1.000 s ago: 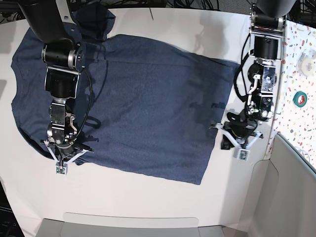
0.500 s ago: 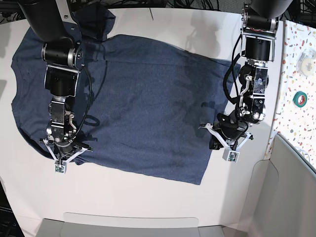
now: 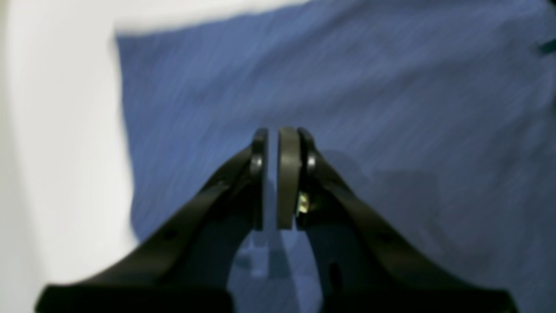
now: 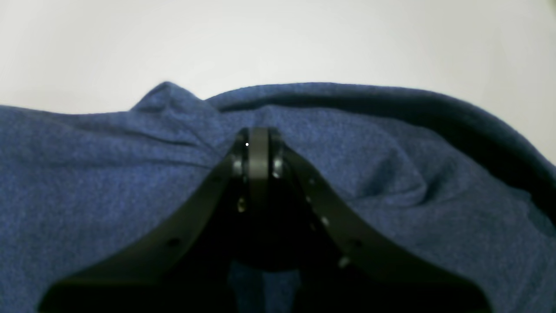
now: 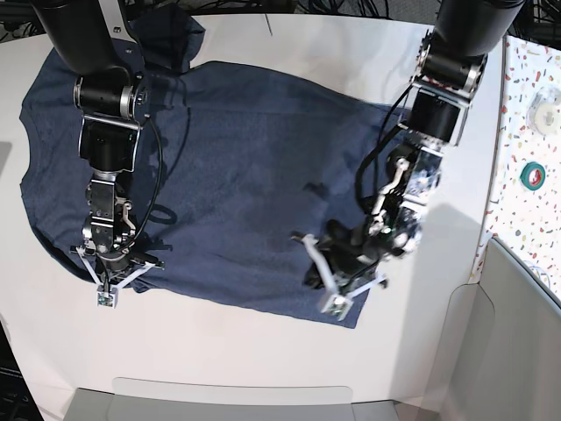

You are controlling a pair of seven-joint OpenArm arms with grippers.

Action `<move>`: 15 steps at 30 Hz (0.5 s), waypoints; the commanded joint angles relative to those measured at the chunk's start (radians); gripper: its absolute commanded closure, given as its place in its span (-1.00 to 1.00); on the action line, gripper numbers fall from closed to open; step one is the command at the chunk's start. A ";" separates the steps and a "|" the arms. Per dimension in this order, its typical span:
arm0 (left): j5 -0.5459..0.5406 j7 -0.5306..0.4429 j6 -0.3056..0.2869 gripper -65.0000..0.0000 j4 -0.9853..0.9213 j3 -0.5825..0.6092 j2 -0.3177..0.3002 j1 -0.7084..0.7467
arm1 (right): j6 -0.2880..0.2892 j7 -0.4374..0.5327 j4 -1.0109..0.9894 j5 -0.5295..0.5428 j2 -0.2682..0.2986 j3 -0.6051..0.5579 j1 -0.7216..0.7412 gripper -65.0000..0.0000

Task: Layout the t-shirt on the table in an organized manner, then fold the t-shirt properly
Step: 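Release the hem and move the left gripper onto the shirt's middle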

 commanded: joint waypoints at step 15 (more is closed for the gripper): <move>-0.003 -0.081 -0.002 0.91 -0.343 0.036 0.165 -0.086 | -0.001 -0.005 0.011 0.001 0.004 -0.003 0.010 1.00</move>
